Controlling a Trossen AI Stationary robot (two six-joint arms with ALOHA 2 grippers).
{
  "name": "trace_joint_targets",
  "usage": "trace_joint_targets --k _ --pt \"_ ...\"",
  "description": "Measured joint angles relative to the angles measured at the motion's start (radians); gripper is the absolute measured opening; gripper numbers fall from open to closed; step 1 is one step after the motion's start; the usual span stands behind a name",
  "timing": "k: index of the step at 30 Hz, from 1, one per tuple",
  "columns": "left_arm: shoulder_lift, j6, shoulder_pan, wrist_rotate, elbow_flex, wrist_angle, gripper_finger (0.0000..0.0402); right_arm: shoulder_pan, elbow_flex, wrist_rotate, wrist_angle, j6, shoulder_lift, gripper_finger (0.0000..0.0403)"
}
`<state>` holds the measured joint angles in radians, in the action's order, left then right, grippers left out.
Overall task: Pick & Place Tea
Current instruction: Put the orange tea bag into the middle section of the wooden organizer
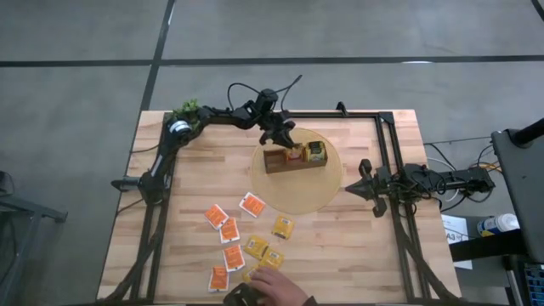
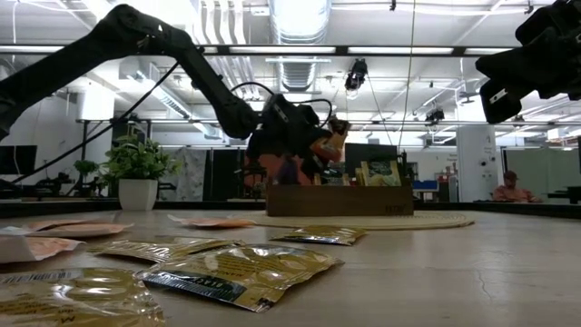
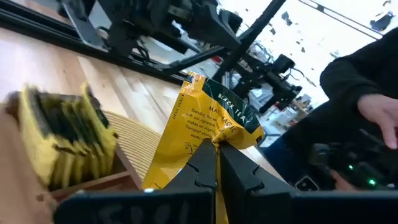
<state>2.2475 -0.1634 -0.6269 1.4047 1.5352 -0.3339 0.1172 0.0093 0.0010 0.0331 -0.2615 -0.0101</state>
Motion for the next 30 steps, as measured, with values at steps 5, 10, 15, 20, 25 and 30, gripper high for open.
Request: trace_joint_targets --k 5,10,15,20,25,30 --pt "0.000 -0.023 -0.016 0.000 0.000 -0.030 0.0007 0.000 0.000 0.000 0.000 0.000 0.000 0.0008" --pt "0.000 -0.054 -0.019 -0.001 0.001 -0.033 0.0007 0.000 0.000 0.000 0.000 0.000 0.000 0.0008" --pt "0.000 -0.102 -0.024 -0.019 0.001 -0.033 0.0007 0.000 0.000 0.000 0.000 0.000 0.000 0.0008" --pt "0.000 -0.130 -0.026 -0.029 0.001 -0.033 0.0009 0.000 0.000 0.000 0.000 0.000 0.000 0.0008" --pt "0.000 -0.150 -0.026 -0.036 0.001 -0.033 0.0041 0.000 0.000 0.000 0.000 0.000 0.000 0.0008" --pt "0.000 -0.149 -0.026 -0.032 0.001 -0.036 0.0068 0.000 0.000 0.000 0.000 0.000 0.000 0.0008"
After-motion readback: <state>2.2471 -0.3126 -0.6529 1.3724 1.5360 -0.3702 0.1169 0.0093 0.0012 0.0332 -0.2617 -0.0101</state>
